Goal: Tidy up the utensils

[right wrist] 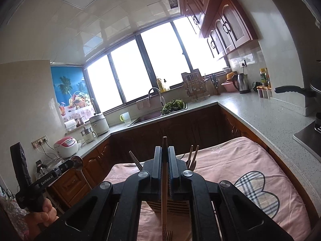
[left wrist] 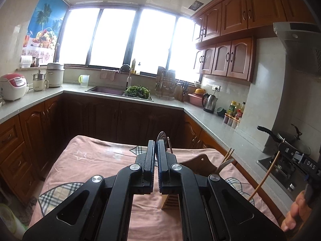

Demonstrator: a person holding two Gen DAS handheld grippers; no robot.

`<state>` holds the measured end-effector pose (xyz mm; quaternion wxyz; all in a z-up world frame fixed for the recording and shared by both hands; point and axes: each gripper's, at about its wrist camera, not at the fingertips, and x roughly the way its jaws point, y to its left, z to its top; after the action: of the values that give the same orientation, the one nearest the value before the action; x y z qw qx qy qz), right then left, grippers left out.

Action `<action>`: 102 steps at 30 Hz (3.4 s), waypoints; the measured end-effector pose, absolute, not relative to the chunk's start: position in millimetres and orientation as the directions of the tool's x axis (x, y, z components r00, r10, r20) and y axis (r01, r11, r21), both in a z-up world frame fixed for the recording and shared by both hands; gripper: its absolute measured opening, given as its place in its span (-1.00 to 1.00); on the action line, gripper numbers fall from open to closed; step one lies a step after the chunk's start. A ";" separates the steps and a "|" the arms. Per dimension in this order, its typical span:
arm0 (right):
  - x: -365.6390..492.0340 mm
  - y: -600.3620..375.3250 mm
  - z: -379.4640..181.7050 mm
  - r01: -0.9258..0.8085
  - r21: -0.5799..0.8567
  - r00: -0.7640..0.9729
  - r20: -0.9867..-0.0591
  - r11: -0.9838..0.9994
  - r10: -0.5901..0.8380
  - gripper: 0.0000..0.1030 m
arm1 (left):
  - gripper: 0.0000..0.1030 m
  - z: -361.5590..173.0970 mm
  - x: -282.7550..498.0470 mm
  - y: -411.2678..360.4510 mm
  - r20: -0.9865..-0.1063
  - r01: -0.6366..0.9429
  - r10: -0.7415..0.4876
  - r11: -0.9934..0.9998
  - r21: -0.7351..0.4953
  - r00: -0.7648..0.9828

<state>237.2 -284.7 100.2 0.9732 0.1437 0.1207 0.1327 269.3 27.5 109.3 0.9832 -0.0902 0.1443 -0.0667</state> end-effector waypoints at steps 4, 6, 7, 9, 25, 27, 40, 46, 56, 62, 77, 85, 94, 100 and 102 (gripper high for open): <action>254.6 -291.1 109.7 -0.217 0.313 0.948 -0.159 0.925 0.277 -0.90 | -0.97 115.1 293.4 21.6 -0.249 0.085 -0.129 0.980 -0.180 0.960; 264.6 -294.1 113.1 -0.213 0.313 0.953 -0.143 0.925 0.268 -0.90 | -0.97 116.0 305.8 17.5 -0.239 0.074 -0.114 0.983 -0.170 0.964; 269.7 -295.6 114.4 -0.212 0.316 0.955 -0.135 0.925 0.265 -0.90 | -0.97 116.4 311.9 15.0 -0.233 0.067 -0.105 0.984 -0.164 0.967; 280.3 -296.5 115.8 -0.208 0.315 0.959 -0.121 0.926 0.256 -0.90 | -0.97 115.6 323.1 10.1 -0.220 0.056 -0.090 0.986 -0.157 0.971; 331.9 -273.9 75.6 -0.173 0.235 0.969 -0.132 0.957 0.208 -0.90 | -0.97 56.3 373.8 -29.6 -0.222 -0.031 0.024 0.999 -0.031 0.975; 333.4 -273.0 64.9 -0.170 0.235 0.967 -0.148 0.957 0.208 -0.90 | -0.97 47.4 379.5 -34.2 -0.242 -0.014 0.007 1.000 -0.027 0.970; 340.2 -271.7 23.6 -0.155 0.259 0.951 -0.221 0.953 0.215 -0.90 | -0.97 17.6 386.6 -47.0 -0.306 0.071 -0.075 0.997 -0.024 0.949; 340.2 -271.5 28.0 -0.160 0.267 0.947 -0.231 0.950 0.224 -0.90 | -0.96 20.4 391.3 -48.1 -0.332 0.093 -0.107 0.994 -0.057 0.937; 348.6 -272.9 30.6 -0.160 0.279 0.937 -0.259 0.947 0.235 -0.81 | -0.95 20.8 394.0 -45.9 -0.360 0.109 -0.133 0.990 -0.089 0.923; 351.8 -274.0 28.3 -0.156 0.283 0.933 -0.273 0.946 0.235 -0.81 | -0.93 20.7 395.3 -44.9 -0.367 0.115 -0.142 0.989 -0.094 0.919; 343.0 -286.8 35.4 -0.146 0.334 0.944 -0.233 0.931 0.231 0.47 | 0.21 25.2 386.6 -34.5 -0.364 0.104 -0.138 0.988 -0.112 0.921; 321.3 -301.1 43.7 -0.162 0.393 0.950 -0.186 0.905 0.251 1.00 | 1.00 30.4 362.6 -11.0 -0.378 0.053 -0.112 0.985 -0.163 0.919; 294.2 -299.8 41.5 -0.182 0.407 0.932 -0.218 0.895 0.289 1.00 | 1.00 34.7 325.1 11.5 -0.403 0.032 -0.126 0.972 -0.233 0.907; 266.4 -293.9 42.0 -0.194 0.405 0.924 -0.232 0.894 0.305 1.00 | 1.00 36.7 295.9 17.7 -0.427 0.025 -0.150 0.959 -0.284 0.892; 256.3 -293.1 43.3 -0.200 0.408 0.920 -0.233 0.891 0.313 1.00 | 1.00 38.3 285.3 17.7 -0.440 0.020 -0.152 0.957 -0.290 0.885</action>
<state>256.3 -293.1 43.3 0.9610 0.1915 0.1481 0.1335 285.3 17.6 38.3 0.9607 -0.1399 0.2355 -0.0446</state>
